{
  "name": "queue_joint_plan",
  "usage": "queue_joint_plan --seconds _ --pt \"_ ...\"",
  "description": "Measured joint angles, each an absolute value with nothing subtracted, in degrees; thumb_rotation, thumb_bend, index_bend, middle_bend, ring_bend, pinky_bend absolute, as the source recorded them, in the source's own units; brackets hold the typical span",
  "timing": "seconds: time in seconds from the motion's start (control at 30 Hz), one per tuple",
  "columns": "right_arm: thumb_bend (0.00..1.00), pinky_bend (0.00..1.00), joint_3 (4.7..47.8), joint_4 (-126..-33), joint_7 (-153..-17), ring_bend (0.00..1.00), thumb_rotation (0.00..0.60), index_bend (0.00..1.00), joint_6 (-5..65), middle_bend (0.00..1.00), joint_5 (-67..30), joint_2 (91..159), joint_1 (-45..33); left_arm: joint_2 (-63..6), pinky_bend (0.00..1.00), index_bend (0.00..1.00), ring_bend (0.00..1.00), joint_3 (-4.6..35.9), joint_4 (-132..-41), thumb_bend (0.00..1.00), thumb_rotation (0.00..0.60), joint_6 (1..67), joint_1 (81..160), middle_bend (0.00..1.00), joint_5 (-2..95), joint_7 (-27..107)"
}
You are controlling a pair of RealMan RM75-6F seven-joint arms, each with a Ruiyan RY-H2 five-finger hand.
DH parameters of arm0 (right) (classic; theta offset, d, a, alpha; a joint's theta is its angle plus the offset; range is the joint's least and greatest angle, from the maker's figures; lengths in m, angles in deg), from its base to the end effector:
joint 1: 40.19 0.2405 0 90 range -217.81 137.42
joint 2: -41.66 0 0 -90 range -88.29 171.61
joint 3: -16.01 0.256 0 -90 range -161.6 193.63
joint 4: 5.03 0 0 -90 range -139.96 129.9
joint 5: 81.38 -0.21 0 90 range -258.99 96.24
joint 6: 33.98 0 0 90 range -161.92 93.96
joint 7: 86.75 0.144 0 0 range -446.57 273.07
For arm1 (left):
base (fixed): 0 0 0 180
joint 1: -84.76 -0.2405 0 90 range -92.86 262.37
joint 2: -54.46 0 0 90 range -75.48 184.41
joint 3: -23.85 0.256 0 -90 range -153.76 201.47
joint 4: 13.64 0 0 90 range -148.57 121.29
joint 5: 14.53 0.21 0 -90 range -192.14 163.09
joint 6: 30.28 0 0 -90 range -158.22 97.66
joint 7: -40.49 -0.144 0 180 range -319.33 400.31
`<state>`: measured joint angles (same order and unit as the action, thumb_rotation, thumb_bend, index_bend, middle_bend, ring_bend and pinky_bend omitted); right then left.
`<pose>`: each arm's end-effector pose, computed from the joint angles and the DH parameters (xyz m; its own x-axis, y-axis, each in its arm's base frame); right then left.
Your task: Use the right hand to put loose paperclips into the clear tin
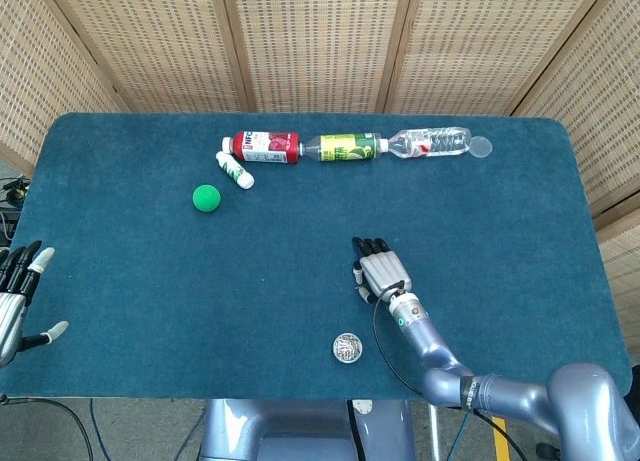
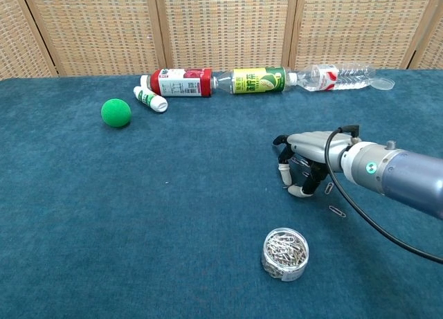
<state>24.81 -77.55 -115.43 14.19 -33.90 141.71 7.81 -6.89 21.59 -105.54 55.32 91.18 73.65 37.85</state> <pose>-0.1563 -0.3521 -0.0832 0.4989 -0.4165 0.7601 -0.8649 -0.2960 0.4054 -0.3064 0.1875 0.1730 0.4896 -0.0162 0.8718 0.8693 -0.0690 -0.4895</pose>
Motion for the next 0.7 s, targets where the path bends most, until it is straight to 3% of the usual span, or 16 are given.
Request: queue_joint_plan --seconds 0.7 --pt "0.45 0.0 25.08 -80.91 -113.9 0.0 0.6 0.64 16.11 0.0 -30.72 139.93 6.92 -6.83 0.0 0.0 0.0 21.76 -105.61 0.0 0.6 55.5 91.17 0.0 74.0 38.09"
